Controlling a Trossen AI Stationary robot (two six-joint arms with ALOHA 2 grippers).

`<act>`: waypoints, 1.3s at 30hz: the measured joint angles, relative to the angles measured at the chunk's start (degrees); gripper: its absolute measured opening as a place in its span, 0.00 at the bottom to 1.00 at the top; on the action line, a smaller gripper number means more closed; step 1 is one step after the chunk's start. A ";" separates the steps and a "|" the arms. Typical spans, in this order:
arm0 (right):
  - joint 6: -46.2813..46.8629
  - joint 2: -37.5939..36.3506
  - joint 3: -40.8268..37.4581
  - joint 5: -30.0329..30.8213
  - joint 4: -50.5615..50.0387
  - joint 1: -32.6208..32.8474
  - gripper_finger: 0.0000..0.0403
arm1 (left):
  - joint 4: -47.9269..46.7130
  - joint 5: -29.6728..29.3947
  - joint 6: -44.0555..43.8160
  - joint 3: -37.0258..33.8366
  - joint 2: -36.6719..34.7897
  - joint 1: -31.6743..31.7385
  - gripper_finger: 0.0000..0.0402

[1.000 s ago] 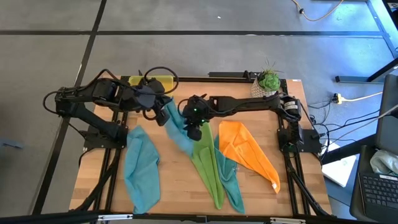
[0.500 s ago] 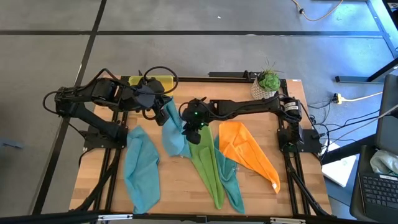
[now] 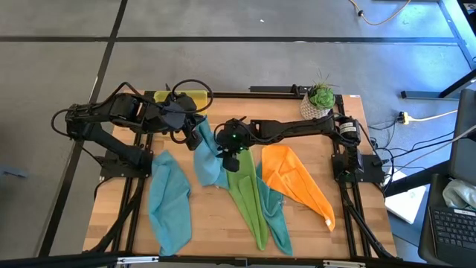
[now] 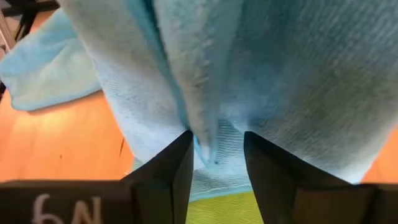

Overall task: Fold microfiber towels
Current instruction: Fold the center blue towel

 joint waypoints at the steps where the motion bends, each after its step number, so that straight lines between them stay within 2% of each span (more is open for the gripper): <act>1: -0.69 0.00 0.00 -0.02 0.00 -0.02 0.36 | -0.02 0.00 0.00 0.00 0.00 0.00 0.00; 7: -3.70 1.34 0.00 -5.05 -0.05 0.00 0.32 | 0.60 -0.04 0.01 0.00 0.00 0.00 0.00; 16: -2.29 2.58 0.04 -4.77 1.17 -0.27 0.07 | 0.85 -0.24 -0.28 0.00 0.02 -0.02 0.00; 19: -2.29 2.60 0.02 -5.62 0.59 -0.50 0.03 | 0.83 -0.23 -0.33 0.00 0.02 -0.02 0.00; 28: -2.58 2.59 0.02 -6.56 -1.59 -0.61 0.07 | -0.93 -0.17 -0.33 0.00 0.02 -0.02 0.00; 34: -5.19 1.53 0.03 -6.67 -5.68 -0.86 0.03 | -4.21 0.28 0.48 0.00 0.02 -0.02 0.00; 39: -5.10 0.65 0.02 -8.02 -6.61 -1.91 0.04 | -4.83 0.28 0.52 0.00 0.02 -0.02 0.00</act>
